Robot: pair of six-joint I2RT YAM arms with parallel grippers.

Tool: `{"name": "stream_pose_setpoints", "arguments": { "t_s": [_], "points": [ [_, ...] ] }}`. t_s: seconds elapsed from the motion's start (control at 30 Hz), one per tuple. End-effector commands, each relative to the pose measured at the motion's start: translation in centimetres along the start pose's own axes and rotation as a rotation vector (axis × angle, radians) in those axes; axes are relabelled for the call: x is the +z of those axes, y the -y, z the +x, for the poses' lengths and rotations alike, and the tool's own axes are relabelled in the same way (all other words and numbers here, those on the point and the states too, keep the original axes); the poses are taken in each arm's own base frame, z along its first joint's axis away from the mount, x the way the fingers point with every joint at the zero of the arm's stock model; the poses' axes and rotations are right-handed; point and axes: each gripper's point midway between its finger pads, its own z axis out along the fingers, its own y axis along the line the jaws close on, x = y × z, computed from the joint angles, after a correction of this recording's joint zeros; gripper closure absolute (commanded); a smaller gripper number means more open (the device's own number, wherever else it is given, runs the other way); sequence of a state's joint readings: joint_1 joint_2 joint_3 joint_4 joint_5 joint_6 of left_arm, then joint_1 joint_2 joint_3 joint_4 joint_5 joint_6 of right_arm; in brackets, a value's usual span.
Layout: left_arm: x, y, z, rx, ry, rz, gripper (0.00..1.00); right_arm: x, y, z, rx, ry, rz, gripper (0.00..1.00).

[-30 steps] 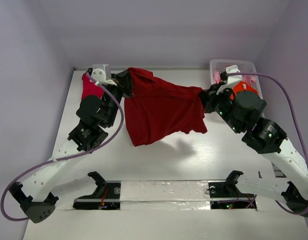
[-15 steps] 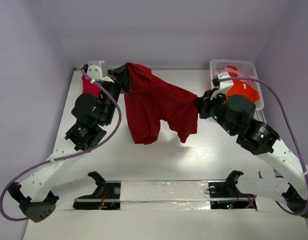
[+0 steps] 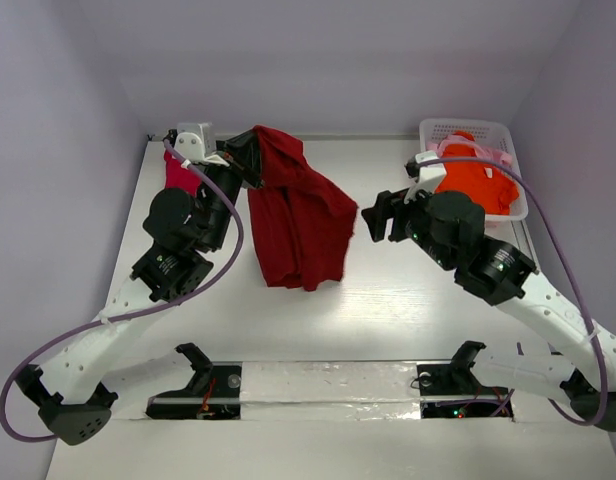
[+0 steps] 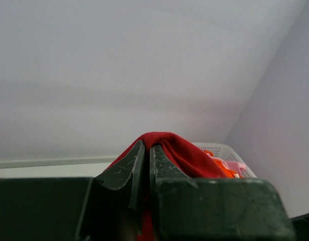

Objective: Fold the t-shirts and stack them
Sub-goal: Flatten the tshirt out

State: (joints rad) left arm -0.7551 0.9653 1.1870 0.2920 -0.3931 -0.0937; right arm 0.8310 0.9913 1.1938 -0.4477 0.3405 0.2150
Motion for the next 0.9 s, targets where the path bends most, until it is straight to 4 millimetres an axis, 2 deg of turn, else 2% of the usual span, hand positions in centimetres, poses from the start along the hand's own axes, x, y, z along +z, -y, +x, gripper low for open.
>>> {"name": "stream_pose_setpoints", "arguments": {
  "t_s": [0.0, 0.1, 0.13, 0.2, 0.23, 0.33, 0.37, 0.4, 0.43, 0.47, 0.5, 0.6, 0.63, 0.7, 0.77, 0.87],
  "points": [
    [-0.5, 0.4, -3.7, -0.047, 0.118, 0.03, 1.0, -0.2, 1.0, -3.2, 0.015, 0.117, 0.059, 0.27],
    [-0.5, 0.7, -3.5, -0.055, 0.114, 0.042, 1.0, 0.1, 1.7, -3.6, -0.009, 0.108, 0.11, 0.2],
    [-0.4, 0.8, -3.3, -0.055, 0.11, 0.05, 1.0, -0.2, 1.5, -4.9, -0.004, 0.129, 0.108, 0.2],
    [-0.4, 0.9, -3.2, -0.058, 0.106, 0.054, 1.0, 0.0, 1.0, -5.8, -0.009, 0.138, 0.091, 0.2],
    [-0.4, 1.0, -3.2, -0.062, 0.105, 0.06, 1.0, -0.3, 0.6, -7.2, 0.0, 0.167, 0.072, 0.21],
    [-0.3, 1.6, -2.8, -0.074, 0.098, 0.088, 1.0, 0.6, -1.3, -8.7, -0.004, 0.191, -0.001, 0.24],
    [-0.2, 1.8, -2.7, -0.08, 0.095, 0.095, 1.0, 0.6, -2.2, -10.0, 0.001, 0.217, -0.04, 0.25],
    [-0.1, 2.0, -2.5, -0.082, 0.09, 0.106, 1.0, 2.0, -2.9, -9.6, -0.013, 0.195, -0.051, 0.25],
    [0.0, 2.3, -2.3, -0.083, 0.084, 0.119, 1.0, 2.5, -3.4, -9.9, -0.021, 0.194, -0.067, 0.25],
    [0.1, 2.4, -2.1, -0.087, 0.079, 0.121, 1.0, 2.7, -3.9, -11.0, -0.021, 0.215, -0.083, 0.25],
    [0.1, 2.4, -1.9, -0.087, 0.074, 0.124, 1.0, 4.0, -5.0, -10.5, -0.031, 0.191, -0.12, 0.25],
    [0.1, 2.6, -1.6, -0.088, 0.069, 0.135, 1.0, 4.7, -6.9, -11.9, -0.03, 0.211, -0.191, 0.26],
    [0.1, 2.8, -1.4, -0.087, 0.064, 0.147, 1.0, 5.6, -7.4, -11.6, -0.03, 0.197, -0.203, 0.28],
    [0.1, 3.1, -1.4, -0.09, 0.065, 0.158, 1.0, 5.7, -8.6, -12.6, -0.019, 0.218, -0.253, 0.3],
    [0.1, 3.1, -1.5, -0.09, 0.067, 0.163, 1.0, 6.3, -9.3, -12.5, -0.014, 0.208, -0.277, 0.3],
    [0.1, 2.9, -1.2, -0.079, 0.059, 0.152, 1.0, 5.9, -9.3, -13.4, -0.007, 0.227, -0.278, 0.3]
  ]
}}
